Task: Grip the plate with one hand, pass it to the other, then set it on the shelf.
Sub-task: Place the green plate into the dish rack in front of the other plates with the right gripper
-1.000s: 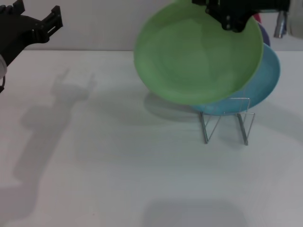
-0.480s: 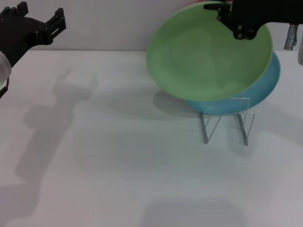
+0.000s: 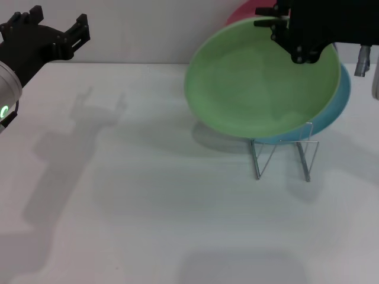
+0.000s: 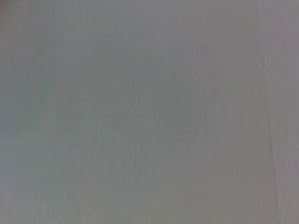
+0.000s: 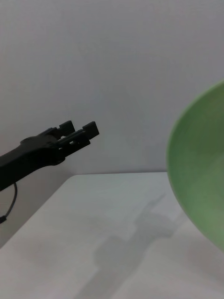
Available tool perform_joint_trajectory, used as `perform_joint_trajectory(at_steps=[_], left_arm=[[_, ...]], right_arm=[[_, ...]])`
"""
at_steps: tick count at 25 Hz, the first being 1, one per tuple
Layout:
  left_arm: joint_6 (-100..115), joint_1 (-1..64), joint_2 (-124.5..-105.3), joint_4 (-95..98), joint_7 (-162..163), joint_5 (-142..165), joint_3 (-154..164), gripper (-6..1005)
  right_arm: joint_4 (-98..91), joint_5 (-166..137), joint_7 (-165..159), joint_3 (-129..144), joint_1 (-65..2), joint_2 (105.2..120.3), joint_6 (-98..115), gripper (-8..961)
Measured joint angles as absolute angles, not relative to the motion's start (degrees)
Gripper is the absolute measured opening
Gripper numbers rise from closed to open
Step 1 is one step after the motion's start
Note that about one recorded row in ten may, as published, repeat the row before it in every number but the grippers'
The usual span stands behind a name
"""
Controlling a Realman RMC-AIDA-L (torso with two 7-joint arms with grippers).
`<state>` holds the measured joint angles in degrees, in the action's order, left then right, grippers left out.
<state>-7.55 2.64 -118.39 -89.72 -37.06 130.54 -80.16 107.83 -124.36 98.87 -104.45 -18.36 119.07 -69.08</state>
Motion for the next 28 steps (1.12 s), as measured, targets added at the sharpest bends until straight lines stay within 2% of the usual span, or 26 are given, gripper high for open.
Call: perform_joint_trajectory(at_steps=[28], left_arm=[[-7.0, 2.8, -118.48, -88.9, -36.7, 130.5, -76.5, 802]], right_arm=[[108.2, -124.9, 102.4, -104.8, -13.7, 119.28, -69.9, 45]])
